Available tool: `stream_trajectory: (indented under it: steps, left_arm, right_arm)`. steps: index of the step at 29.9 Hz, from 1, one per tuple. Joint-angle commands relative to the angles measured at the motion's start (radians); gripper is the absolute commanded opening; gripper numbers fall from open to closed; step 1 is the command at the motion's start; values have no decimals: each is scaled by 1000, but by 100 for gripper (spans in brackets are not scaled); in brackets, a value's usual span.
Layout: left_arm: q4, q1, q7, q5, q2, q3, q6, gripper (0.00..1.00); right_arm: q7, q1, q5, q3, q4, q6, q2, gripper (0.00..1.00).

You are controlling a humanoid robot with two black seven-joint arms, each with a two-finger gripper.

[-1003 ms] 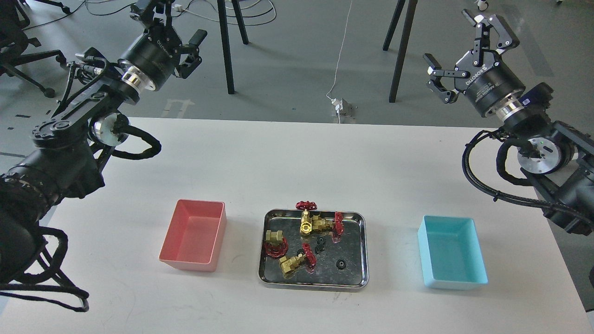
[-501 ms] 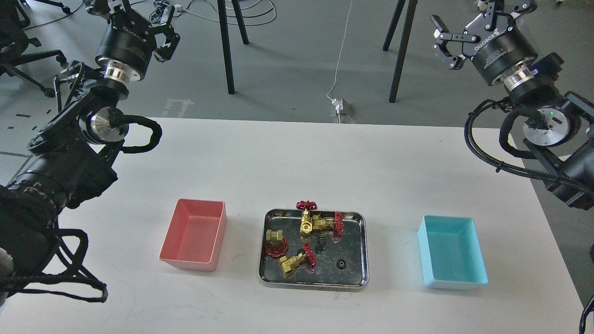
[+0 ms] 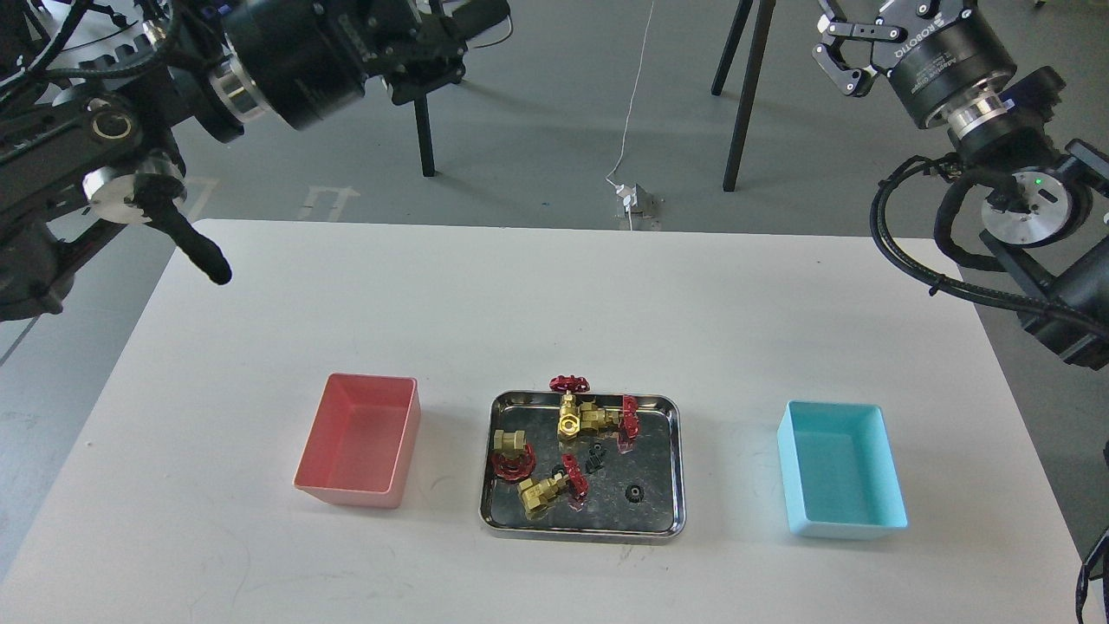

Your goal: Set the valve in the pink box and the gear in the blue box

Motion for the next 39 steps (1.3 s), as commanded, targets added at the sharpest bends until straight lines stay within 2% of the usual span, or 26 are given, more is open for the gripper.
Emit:
stream_trajectory:
  steps: [1, 3, 5, 7, 8, 10, 12, 15, 17, 22, 34, 39]
  left_arm:
    - [-134, -213, 0, 315, 54, 362, 94, 99]
    - [-165, -281, 0, 511, 54, 537, 180, 98]
    - [-167, -300, 0, 730, 48, 689, 295, 97]
    - [-148, -293, 0, 902, 34, 825, 454, 96]
    - [-136, -286, 0, 949, 16, 882, 520, 95]
    - [-119, -267, 0, 963, -21, 953, 587, 95]
    - [-98, -226, 0, 964, -41, 964, 601, 95]
    - [-62, -162, 0, 964, -76, 920, 602, 95]
    - [-29, -116, 0, 964, -117, 868, 602, 95]
    - [108, -30, 0, 964, -229, 806, 602, 94]
    - [292, 67, 0, 963, -398, 806, 639, 89]
    - [330, 89, 0, 963, -437, 809, 661, 80]
  right_arm:
    - [-14, -2, 0, -2, 0, -33, 12, 100]
    - [-20, -2, 0, -2, 0, -49, 21, 100]
    - [-28, -2, 0, -4, 0, -62, 28, 100]
    - [-35, -3, 0, -4, -1, -73, 31, 100]
    - [-40, -3, 0, -4, -7, -78, 31, 100]
    - [-54, 4, -1, -2, -16, -99, 32, 100]
    - [-87, 12, -1, -2, -42, -137, 63, 100]
    - [-166, 73, -1, 1, -110, -184, 141, 100]
    - [-190, 102, 0, 1, -163, -193, 169, 100]
    - [-193, 112, -1, -4, -214, -194, 207, 100]
    - [-195, 92, 0, -7, -207, -196, 196, 100]
    - [-195, 81, 0, -7, -205, -196, 196, 100]
